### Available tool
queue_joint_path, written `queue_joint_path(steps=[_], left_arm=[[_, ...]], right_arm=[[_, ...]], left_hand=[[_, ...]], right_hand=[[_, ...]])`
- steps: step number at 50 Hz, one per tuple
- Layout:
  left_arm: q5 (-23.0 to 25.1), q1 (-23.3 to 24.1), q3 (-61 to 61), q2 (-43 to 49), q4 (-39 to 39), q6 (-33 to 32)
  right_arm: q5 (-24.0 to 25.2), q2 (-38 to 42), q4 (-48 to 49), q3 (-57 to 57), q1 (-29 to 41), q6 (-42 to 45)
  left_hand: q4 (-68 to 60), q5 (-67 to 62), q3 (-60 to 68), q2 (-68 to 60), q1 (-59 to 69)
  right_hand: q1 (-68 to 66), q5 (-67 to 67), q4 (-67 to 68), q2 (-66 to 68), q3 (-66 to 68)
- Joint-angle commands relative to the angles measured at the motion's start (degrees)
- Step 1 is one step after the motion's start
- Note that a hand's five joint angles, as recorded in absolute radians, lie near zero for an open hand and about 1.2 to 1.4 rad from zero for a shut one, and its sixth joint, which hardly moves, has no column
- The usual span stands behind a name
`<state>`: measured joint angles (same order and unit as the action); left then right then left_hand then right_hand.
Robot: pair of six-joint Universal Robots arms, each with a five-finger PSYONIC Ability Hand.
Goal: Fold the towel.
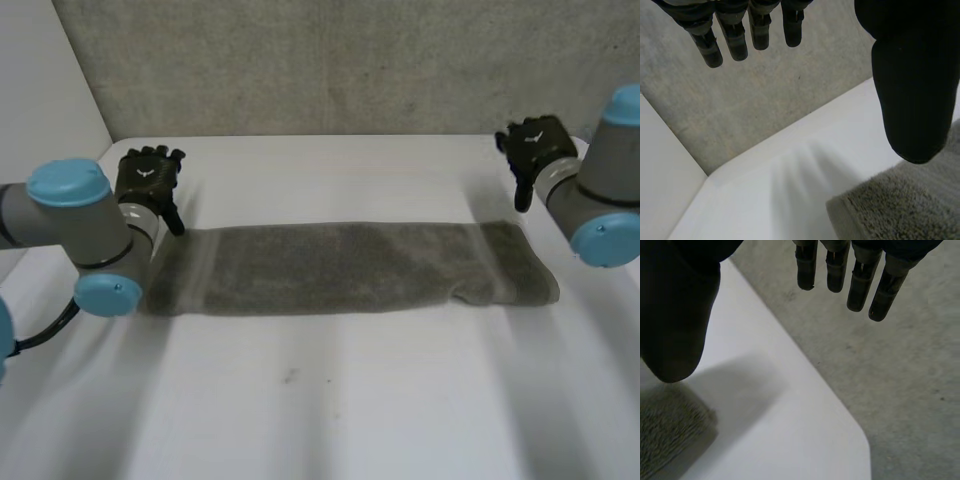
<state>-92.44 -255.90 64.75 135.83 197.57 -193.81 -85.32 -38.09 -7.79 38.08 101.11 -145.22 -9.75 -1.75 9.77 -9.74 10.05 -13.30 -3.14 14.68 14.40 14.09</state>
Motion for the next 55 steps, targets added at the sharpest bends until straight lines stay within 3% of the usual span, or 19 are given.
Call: queue_joint_path(steps=[1,10,14,21,26,34,38,40,48,50,55], left_arm=[[0.07,-0.04,14.06,-13.55,0.10,0.36],[0.07,1.19,27.01,-23.51,0.19,5.81],[0.07,1.45,31.57,-25.35,1.15,10.02],[0.16,1.36,34.04,-25.44,3.88,11.88],[0.16,0.49,35.89,-25.44,5.20,11.96],[0.16,-0.31,37.56,-25.53,7.40,11.96],[0.16,-0.31,37.99,-25.88,8.10,11.96],[0.16,-0.31,38.08,-25.97,8.36,11.96],[0.16,-0.31,39.05,-26.15,10.12,11.88],[0.16,-0.22,39.05,-26.41,10.21,11.96],[0.16,-0.22,39.05,-26.50,10.21,11.96]], right_arm=[[0.42,-12.59,-0.99,14.35,-0.56,-2.35],[1.74,-23.60,-0.29,37.21,-1.79,-2.08],[3.67,-23.78,0.76,41.99,-2.58,-2.26],[7.53,-21.59,13.39,51.20,-5.66,-2.35],[8.68,-19.66,19.12,52.80,-6.10,-2.00],[8.68,-17.02,20.71,52.10,-7.24,-1.56],[8.68,-16.31,21.15,51.57,-7.68,-1.56],[7.99,-16.22,21.85,51.31,-8.90,-1.38],[4.90,-16.22,21.68,48.32,-12.95,3.01],[0.88,-16.31,21.24,46.74,-19.34,10.36],[-0.46,-16.93,20.63,45.42,-23.59,18.20]], left_hand=[[-0.25,1.75,0.23,-0.26,-0.05],[-0.25,1.75,0.23,-0.26,-0.05],[-0.25,1.75,0.23,-0.26,-0.05],[-0.25,1.75,0.23,-0.26,-0.05],[-0.25,1.75,0.23,-0.26,-0.05],[-0.25,1.75,0.23,-0.26,-0.05],[-0.25,1.75,0.23,-0.26,-0.05],[-0.25,1.75,0.23,-0.26,-0.05],[-0.25,1.75,0.23,-0.26,-0.05],[-0.25,1.75,0.23,-0.26,-0.05],[-0.25,1.75,0.23,-0.26,-0.05]], right_hand=[[3.30,3.14,-4.68,-4.40,-4.09],[-0.64,-0.80,-0.73,-0.45,-0.15],[-3.85,-4.01,2.47,2.75,3.06],[-15.76,-15.92,14.38,14.66,14.97],[-21.15,-21.31,19.78,20.06,20.36],[-30.40,-30.56,29.03,29.31,29.61],[-44.72,-44.88,43.35,43.63,43.93],[-66.60,-66.77,65.23,65.51,65.82],[-66.70,-66.86,65.32,65.60,65.91],[-66.70,-66.86,65.32,65.60,65.91],[-66.70,-66.86,65.32,65.60,65.91]])
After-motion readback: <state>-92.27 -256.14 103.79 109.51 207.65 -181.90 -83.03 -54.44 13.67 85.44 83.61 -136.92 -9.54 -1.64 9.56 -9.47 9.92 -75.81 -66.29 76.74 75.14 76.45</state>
